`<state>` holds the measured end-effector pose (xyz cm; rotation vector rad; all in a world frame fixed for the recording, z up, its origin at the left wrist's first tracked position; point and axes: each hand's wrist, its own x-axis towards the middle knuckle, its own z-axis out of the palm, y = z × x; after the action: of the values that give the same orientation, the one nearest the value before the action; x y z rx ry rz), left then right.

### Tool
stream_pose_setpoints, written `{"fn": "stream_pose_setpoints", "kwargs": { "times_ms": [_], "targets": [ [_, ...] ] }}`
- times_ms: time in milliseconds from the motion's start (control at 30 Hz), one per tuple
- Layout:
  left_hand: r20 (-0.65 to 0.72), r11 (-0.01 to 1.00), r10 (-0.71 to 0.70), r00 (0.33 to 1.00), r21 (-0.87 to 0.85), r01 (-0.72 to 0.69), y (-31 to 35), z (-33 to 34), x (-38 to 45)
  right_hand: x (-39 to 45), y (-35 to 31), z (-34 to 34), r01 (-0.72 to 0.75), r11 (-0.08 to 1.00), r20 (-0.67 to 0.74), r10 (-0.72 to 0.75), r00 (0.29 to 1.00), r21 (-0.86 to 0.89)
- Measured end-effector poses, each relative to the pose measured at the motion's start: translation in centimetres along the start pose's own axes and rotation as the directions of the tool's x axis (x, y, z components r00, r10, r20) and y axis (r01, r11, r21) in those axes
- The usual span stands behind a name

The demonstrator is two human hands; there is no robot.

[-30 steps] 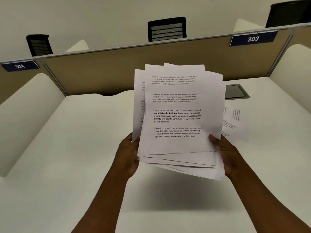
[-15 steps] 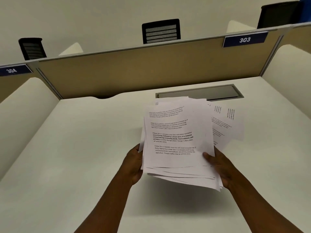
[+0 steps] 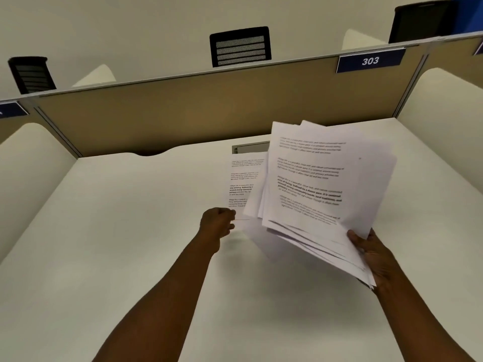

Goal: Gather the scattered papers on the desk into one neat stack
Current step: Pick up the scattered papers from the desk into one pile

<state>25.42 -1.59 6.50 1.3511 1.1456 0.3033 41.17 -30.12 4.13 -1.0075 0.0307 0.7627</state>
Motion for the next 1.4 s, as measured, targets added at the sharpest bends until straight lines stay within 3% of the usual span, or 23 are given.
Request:
{"fn": "stream_pose_setpoints", "kwargs": {
  "times_ms": [100,167,567,700,933,1100,1200,1300,1400],
  "targets": [
    [-0.138,0.931,0.116,0.984,0.361,-0.059,-0.1,1.9,2.7,0.4,-1.0,-0.7,0.033,0.999,-0.016,-0.032,0.999,0.034],
    [-0.165,0.866,0.167,0.972,0.495,-0.065,-0.1,2.9,4.1,0.8,-1.5,-1.2,0.055,0.998,-0.023,-0.054,0.998,0.036],
    [-0.285,0.726,0.027,0.958,0.665,0.177,2.8,5.8,10.7,1.8,-1.9,-3.1,0.082,0.995,-0.100,-0.076,0.992,0.060],
    [-0.265,0.641,0.029,0.964,0.745,0.185,3.8,6.0,12.0,2.7,-1.6,-3.6,0.090,0.996,-0.151,-0.084,0.985,0.030],
    [-0.115,0.666,-0.098,0.988,0.730,0.151,5.3,5.5,14.3,3.9,-1.3,-3.1,0.079,0.997,-0.200,-0.081,0.976,-0.015],
    [-0.220,0.729,0.172,0.960,0.684,0.027,4.9,5.1,12.6,3.9,-1.3,-2.1,0.080,0.996,-0.197,-0.084,0.977,-0.029],
    [-0.130,0.772,0.291,0.948,0.617,-0.153,5.5,4.9,10.8,3.8,-1.2,-1.9,0.084,0.996,-0.198,-0.089,0.976,-0.035],
    [-0.071,0.842,0.349,0.935,0.463,-0.279,6.1,3.9,8.9,3.4,-1.4,-1.3,0.094,0.995,-0.183,-0.097,0.978,-0.025],
    [-0.021,0.932,0.307,0.951,0.210,-0.296,6.5,2.4,6.2,2.6,-1.6,-0.8,0.087,0.996,-0.154,-0.087,0.984,-0.006]
  ]
}}
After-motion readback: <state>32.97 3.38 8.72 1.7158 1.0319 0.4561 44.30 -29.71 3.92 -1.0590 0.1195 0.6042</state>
